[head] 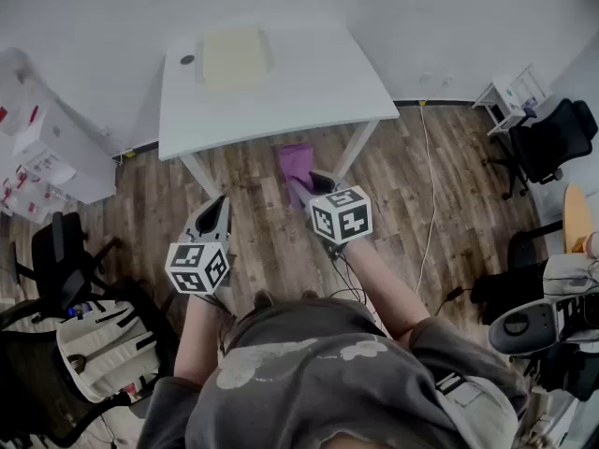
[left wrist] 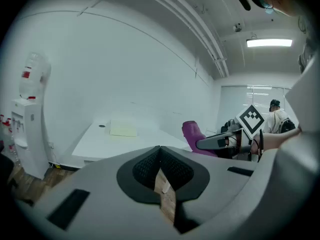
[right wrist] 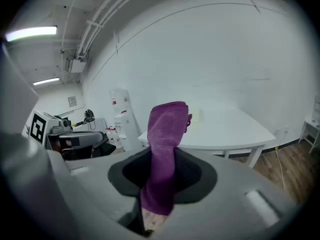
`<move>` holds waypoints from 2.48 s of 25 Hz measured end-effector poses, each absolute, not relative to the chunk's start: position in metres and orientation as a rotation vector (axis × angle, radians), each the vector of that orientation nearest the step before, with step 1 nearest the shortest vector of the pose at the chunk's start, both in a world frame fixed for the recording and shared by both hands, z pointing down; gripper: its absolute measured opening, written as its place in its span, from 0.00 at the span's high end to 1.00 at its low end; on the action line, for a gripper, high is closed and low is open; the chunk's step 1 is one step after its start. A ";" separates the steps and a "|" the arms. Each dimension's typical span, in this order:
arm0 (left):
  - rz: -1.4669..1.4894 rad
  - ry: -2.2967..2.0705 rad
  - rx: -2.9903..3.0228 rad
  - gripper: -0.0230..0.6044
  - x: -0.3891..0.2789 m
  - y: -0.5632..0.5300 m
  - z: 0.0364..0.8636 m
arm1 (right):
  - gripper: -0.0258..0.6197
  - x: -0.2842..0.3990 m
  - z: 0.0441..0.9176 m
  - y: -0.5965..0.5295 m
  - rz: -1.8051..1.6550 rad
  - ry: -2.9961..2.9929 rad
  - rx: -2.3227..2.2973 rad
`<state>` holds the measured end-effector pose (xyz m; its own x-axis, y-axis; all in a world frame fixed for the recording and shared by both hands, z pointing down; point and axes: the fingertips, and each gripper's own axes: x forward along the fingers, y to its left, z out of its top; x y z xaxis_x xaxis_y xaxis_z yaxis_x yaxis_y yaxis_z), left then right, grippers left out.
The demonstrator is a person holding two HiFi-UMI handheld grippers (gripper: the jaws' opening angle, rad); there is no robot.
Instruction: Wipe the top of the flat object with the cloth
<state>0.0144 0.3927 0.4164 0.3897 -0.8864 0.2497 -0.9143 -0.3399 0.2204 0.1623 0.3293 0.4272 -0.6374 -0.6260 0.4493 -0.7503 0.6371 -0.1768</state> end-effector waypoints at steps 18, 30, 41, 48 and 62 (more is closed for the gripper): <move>0.104 -1.536 2.348 0.97 -0.013 0.392 0.428 | 0.78 0.136 0.433 0.330 0.503 -2.501 1.144; 0.087 -1.494 2.348 0.97 -0.064 0.377 0.439 | 0.78 0.106 0.438 0.316 0.576 -2.477 1.232; 0.092 -1.537 2.297 0.97 -0.088 0.323 0.449 | 0.78 0.096 0.456 0.257 0.607 -2.456 1.212; 0.129 -1.582 2.253 0.97 -0.090 0.260 0.454 | 0.78 0.094 0.460 0.178 0.626 -2.476 1.173; 0.176 -1.649 2.185 0.97 -0.075 0.138 0.448 | 0.78 0.107 0.458 0.043 0.668 -2.503 1.080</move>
